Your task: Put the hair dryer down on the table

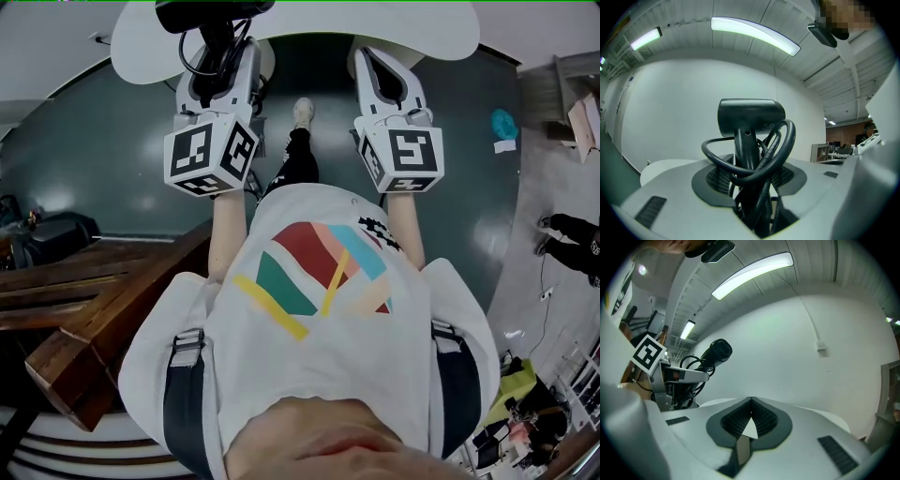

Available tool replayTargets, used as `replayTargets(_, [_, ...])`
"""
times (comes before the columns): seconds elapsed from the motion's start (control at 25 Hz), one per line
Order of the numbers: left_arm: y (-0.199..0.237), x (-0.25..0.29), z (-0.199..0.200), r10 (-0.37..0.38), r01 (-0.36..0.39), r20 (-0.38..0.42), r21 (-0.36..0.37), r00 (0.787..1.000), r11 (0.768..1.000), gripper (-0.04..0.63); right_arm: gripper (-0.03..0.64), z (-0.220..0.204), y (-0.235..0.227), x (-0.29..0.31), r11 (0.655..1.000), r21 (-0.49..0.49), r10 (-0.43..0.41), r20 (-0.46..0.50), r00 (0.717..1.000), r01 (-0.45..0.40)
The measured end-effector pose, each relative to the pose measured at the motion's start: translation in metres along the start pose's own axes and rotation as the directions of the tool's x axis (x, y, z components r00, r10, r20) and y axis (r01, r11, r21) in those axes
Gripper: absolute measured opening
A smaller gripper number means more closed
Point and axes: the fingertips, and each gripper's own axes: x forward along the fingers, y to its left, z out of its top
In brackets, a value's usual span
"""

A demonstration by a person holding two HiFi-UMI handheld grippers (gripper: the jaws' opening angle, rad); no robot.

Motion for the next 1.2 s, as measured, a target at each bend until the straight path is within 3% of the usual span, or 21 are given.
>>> replayTargets(0.4, [0.026, 0.042, 0.008, -0.024, 0.024, 0.01, -0.014, 1.0, 1.0, 0.221, 0.011, 0.009, -0.007, 0.045, 1.0, -0.013, -0.006, -0.005, 1.0, 0.006])
replayTargets(0.56, [0.042, 0.068, 0.007, -0.023, 0.023, 0.004, -0.003, 1.0, 1.0, 0.221, 0.011, 0.01, -0.011, 0.075, 1.0, 0.007, 0.013, -0.02, 1.0, -0.012])
replayTargets(1.04, [0.096, 0.15, 0.006, -0.013, 0.012, -0.024, -0.027, 1.0, 1.0, 0.221, 0.011, 0.018, -0.027, 0.17, 0.998, -0.054, 0.009, -0.084, 0.996, -0.014])
replayTargets(1.2, [0.115, 0.185, 0.008, -0.015, 0.014, -0.022, -0.026, 1.0, 1.0, 0.221, 0.011, 0.026, -0.037, 0.202, 0.998, -0.063, -0.024, -0.071, 0.997, 0.019])
